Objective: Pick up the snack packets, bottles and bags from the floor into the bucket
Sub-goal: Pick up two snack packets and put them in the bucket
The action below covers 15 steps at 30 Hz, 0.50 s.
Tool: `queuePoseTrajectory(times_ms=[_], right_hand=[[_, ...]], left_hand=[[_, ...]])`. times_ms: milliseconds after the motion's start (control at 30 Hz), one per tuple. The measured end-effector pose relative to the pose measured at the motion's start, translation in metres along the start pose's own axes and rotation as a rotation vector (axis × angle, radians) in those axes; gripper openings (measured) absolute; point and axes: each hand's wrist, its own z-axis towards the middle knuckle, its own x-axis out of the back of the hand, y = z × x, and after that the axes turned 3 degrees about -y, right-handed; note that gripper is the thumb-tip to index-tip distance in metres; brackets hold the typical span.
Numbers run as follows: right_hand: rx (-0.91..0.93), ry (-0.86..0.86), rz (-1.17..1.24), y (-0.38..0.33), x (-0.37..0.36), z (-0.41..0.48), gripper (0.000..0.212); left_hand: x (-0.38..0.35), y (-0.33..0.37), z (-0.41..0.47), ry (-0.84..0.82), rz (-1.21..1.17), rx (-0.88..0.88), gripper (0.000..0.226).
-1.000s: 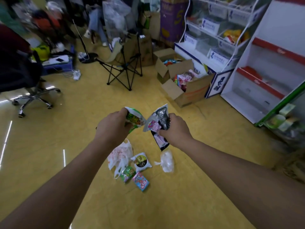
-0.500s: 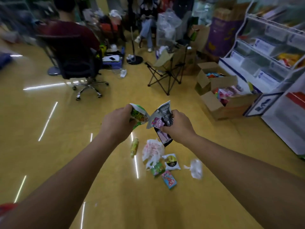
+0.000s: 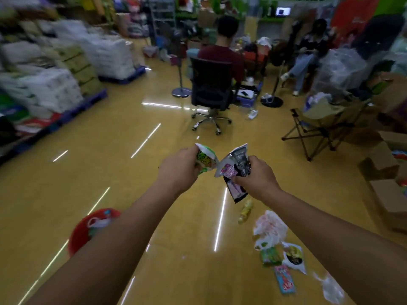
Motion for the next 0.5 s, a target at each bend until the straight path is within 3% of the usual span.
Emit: queuePoseTrajectory(times_ms=[500], right_hand=[[0.23, -0.223, 0.026, -0.144, -0.131, 0.02, 0.038]], left_hand=[[0.047, -0.171, -0.08, 0.075, 0.046, 0.32, 0.023]])
